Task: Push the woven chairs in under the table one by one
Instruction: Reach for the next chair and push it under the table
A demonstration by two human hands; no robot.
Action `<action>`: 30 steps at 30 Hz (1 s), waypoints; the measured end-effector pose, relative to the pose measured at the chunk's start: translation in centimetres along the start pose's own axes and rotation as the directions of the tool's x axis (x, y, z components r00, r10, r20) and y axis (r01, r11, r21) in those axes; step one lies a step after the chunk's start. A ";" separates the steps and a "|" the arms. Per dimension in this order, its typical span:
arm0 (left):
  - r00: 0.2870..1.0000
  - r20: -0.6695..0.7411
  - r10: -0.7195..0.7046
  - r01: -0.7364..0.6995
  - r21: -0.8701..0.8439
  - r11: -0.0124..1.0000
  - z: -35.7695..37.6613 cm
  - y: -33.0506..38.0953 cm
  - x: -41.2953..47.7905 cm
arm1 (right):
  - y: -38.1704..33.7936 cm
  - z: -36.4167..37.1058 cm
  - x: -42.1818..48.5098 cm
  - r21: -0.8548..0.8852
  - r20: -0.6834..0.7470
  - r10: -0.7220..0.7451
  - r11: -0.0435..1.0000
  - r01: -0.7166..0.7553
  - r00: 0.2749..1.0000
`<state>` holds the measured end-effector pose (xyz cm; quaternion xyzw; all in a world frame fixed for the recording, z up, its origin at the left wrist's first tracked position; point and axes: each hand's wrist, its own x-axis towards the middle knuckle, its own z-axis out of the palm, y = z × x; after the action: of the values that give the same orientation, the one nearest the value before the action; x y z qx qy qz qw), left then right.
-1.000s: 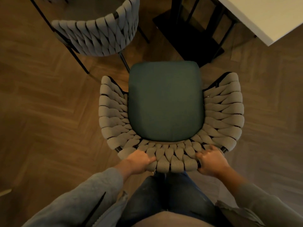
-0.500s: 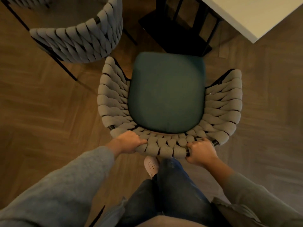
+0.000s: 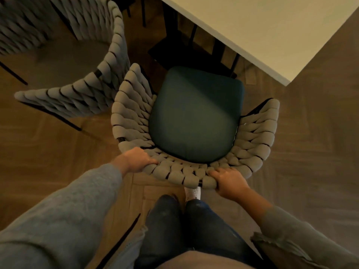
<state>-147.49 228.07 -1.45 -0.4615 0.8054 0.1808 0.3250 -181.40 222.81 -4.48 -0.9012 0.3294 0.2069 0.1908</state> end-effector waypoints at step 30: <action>0.958 -0.012 0.286 -0.270 0.290 0.918 -6.1 -18.6 3.3 | -5.3 -7.4 11.1 0.180 -0.103 0.350 0.927 -0.329 0.931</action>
<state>-134.89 212.89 0.85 -0.2954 0.8888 0.0948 0.3374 -168.27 217.26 -2.67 -0.8239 0.5082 0.1492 0.2014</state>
